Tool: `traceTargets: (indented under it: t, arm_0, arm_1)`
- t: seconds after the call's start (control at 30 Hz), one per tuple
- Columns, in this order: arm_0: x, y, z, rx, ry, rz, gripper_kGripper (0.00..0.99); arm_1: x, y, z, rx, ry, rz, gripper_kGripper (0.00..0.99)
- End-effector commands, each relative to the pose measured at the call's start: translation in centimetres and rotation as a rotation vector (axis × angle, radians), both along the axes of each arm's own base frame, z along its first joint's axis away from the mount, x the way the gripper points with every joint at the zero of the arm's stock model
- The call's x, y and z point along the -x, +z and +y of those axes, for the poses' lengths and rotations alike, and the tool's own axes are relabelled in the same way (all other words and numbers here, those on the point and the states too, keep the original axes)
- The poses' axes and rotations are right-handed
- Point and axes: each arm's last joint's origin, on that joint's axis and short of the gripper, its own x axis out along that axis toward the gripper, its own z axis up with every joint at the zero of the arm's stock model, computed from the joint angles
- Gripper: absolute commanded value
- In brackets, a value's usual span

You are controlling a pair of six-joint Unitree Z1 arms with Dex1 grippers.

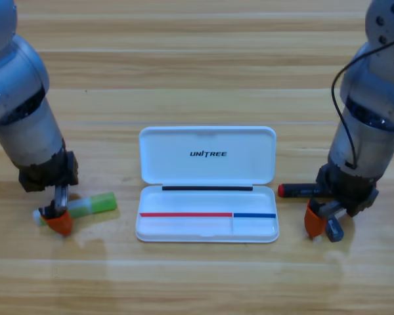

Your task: Clean up eraser and pencils

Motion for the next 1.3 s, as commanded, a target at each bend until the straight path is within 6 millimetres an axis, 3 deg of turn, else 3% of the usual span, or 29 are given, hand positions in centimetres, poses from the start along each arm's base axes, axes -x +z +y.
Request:
traceTargets:
  t: [0.03, 0.13, 0.23, 0.37, 0.53, 0.73, 0.83, 0.97, 1.07, 1.3]
  arm_0:
    - [-1.0, -2.2, 1.1, -0.005, 0.027, 0.064, 0.946]
    - [-1.1, -2.4, 1.1, 0.005, 0.027, 0.072, 0.933]
    - [-1.2, -2.6, 1.0, 0.018, 0.030, 0.081, 0.897]
    - [-1.2, -2.8, 0.9, 0.022, 0.034, 0.090, 0.818]
    - [-1.4, -3.2, 0.8, 0.021, 0.012, 0.110, 0.538]
    - [-1.4, -3.2, 0.6, 0.027, -0.039, 0.114, 0.000]
    - [-1.4, -2.1, 0.8, 0.012, -0.029, 0.068, 0.000]
    - [-0.7, 0.6, 0.8, 0.015, -0.041, 0.031, 0.000]
    - [0.0, 2.6, 0.2, 0.011, -0.058, 0.008, 0.000]
    - [0.7, 5.9, -1.7, 0.004, -0.070, -0.010, 0.000]
  arm_1:
    - [-1.1, -3.7, -0.2, 0.019, -0.035, 0.111, 0.762]
    - [-1.0, -3.8, -0.2, 0.013, -0.039, 0.125, 0.727]
    - [-0.8, -3.8, -0.2, -0.004, -0.036, 0.149, 0.397]
    - [-0.5, -3.7, -0.4, -0.007, -0.036, 0.157, 0.028]
    - [-0.1, -2.7, -0.8, 0.016, -0.021, 0.181, 0.000]
    - [0.7, 4.1, -1.1, 0.022, 0.179, 0.072, 0.000]
    - [1.3, 7.5, -0.8, 0.012, 0.338, -0.004, 0.000]
    - [2.2, 9.5, -0.3, -0.005, 0.512, -0.056, 0.000]
    - [2.4, 9.8, 0.5, -0.017, 0.634, -0.066, 0.000]
    - [3.0, 8.3, 3.3, -0.101, 0.942, -0.002, 0.000]
